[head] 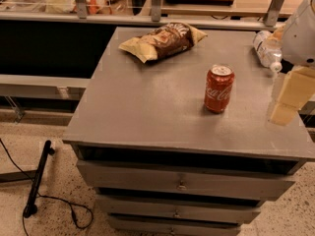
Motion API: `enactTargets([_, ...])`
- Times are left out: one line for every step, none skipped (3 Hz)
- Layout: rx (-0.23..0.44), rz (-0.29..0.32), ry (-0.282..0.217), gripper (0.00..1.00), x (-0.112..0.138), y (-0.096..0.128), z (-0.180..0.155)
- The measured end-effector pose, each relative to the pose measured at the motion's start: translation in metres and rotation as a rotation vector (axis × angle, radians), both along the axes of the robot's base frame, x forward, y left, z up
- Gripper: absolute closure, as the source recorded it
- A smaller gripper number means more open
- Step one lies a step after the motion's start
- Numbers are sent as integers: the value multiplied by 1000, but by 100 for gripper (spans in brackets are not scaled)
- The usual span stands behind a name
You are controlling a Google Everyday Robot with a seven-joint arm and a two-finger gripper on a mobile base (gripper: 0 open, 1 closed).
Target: Knock coke can over
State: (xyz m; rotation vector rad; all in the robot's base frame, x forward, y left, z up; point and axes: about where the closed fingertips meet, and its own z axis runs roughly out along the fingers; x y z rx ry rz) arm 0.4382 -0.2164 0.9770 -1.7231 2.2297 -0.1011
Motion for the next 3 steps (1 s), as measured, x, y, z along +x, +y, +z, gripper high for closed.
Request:
enactTargets([0, 0, 0, 0, 0, 0, 0])
enactTargets([65, -38, -63, 0, 6, -20, 7])
enactTargets([202, -119, -128, 0, 10, -67, -1])
